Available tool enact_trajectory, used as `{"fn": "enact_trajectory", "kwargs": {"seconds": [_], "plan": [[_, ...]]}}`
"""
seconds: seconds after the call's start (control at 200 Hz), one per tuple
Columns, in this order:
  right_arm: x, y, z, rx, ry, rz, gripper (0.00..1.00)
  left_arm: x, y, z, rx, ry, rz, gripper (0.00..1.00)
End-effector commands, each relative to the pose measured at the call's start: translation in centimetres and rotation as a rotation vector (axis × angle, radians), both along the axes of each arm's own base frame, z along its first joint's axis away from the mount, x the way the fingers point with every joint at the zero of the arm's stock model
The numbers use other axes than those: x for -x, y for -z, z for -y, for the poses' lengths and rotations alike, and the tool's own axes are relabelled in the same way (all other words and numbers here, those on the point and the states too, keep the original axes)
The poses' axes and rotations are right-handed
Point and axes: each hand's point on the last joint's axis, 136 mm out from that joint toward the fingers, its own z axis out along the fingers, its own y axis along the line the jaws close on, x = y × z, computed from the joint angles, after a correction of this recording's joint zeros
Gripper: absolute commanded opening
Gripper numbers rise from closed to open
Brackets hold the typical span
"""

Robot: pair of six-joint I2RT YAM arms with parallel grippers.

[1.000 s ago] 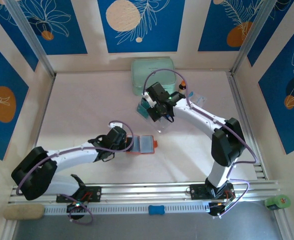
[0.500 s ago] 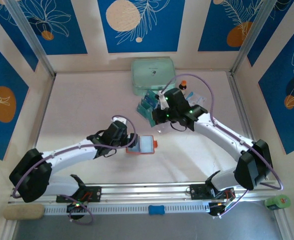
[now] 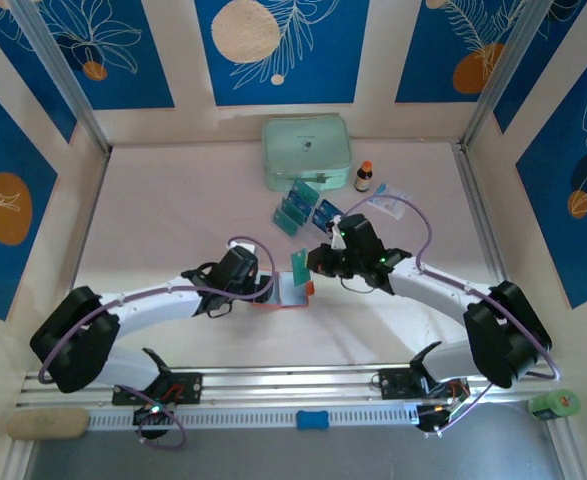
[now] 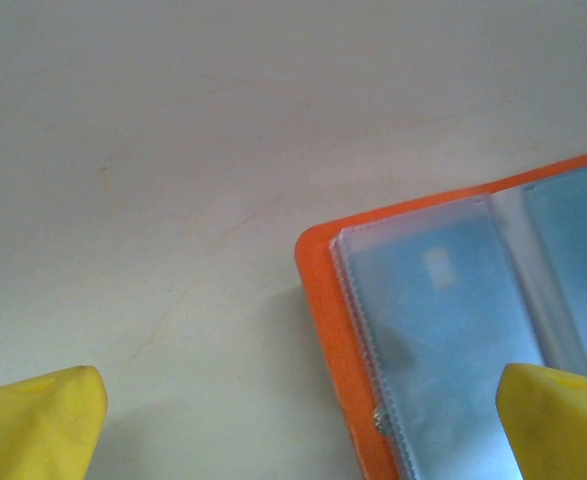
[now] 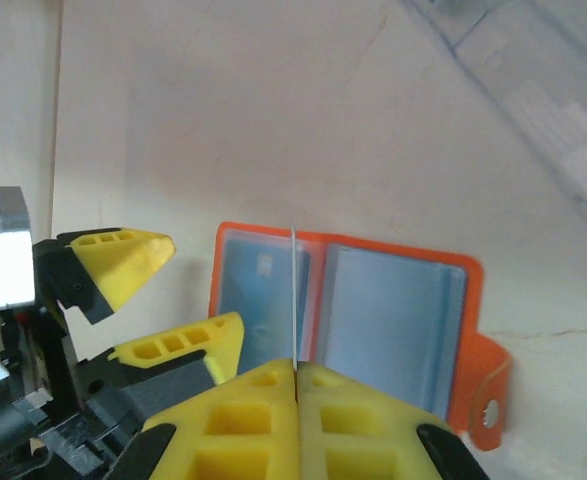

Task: Put the credit cards into the card holder
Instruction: Insert the credit card into the card slot.

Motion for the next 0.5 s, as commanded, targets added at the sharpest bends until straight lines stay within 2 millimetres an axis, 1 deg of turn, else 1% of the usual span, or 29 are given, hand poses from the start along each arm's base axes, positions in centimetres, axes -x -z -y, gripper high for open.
{"fn": "enact_trajectory", "kwargs": {"seconds": [0.0,0.04,0.17,0.29,0.495], "plan": [[-0.2,-1.0,-1.6,-0.078,0.001,0.019,0.0,0.4,1.0,-1.1,-0.047,-0.02,-0.019,1.0],[0.0,-0.4,-1.9,-0.085,-0.001,0.01,0.0,0.4,1.1,-1.3,-0.053,-0.028,-0.02,1.0],[0.2,0.3,-3.0,-0.112,-0.017,0.017,0.0,0.6,1.5,-2.0,-0.072,-0.055,-0.024,1.0],[0.4,1.2,-3.6,-0.101,-0.022,0.021,0.0,0.9,1.8,-2.4,-0.08,-0.072,-0.033,1.0],[0.3,1.7,-4.2,-0.088,-0.005,0.056,0.0,1.3,2.5,-3.1,-0.092,-0.095,-0.045,1.0]]}}
